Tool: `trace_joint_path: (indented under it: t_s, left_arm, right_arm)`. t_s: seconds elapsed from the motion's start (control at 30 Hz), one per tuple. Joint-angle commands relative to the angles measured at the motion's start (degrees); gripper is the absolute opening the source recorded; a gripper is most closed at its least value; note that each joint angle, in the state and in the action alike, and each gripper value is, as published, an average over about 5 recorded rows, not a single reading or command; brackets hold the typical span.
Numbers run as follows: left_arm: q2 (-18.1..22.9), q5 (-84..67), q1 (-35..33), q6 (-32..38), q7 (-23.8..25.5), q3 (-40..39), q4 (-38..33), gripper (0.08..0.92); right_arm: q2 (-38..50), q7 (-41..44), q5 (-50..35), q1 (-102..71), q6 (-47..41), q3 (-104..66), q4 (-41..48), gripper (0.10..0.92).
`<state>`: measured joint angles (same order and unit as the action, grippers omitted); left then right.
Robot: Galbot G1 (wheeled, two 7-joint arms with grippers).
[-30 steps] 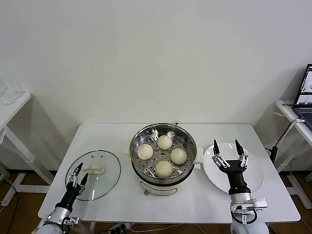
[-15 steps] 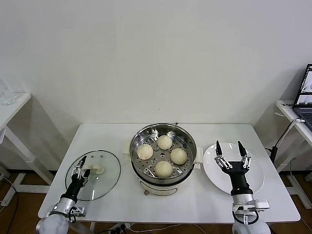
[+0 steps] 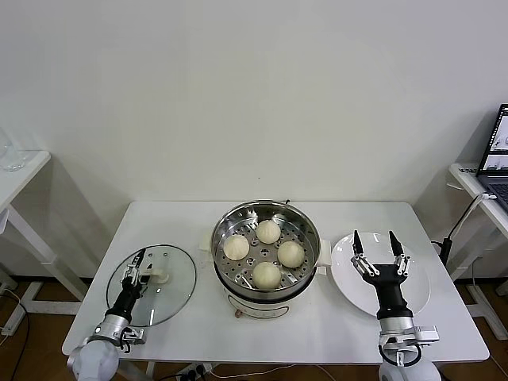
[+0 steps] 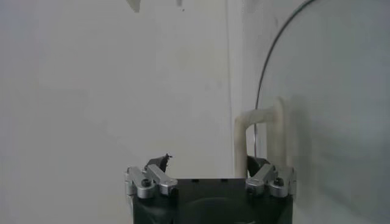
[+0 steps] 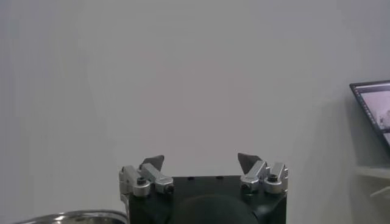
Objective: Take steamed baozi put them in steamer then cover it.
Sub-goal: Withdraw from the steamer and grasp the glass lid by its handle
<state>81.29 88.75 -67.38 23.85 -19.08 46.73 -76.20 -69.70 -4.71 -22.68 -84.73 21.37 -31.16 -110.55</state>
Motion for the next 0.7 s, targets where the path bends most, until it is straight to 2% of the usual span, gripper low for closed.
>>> trace_joint_path:
  t_s: [0.03,0.57,0.7]
  left_arm:
    - [0.3,0.9,1.2,0.3,-0.4,-0.2,2.8,0.722]
    - [1.0,2.6,1.4,0.9,-2.5,0.3,2.2,0.236]
    - [1.2,2.4,0.2,0.6,-2.2,0.8,-2.3,0.192]
  right_arm:
    - [-0.1,0.0,0.3,0.1,0.2,0.1,0.5,0.823]
    - [-0.1,0.0,0.2,0.8,0.6,0.0,1.5,0.823]
    - [-0.1,-0.1,0.1,1.0,0.7,0.0,1.6,0.823]
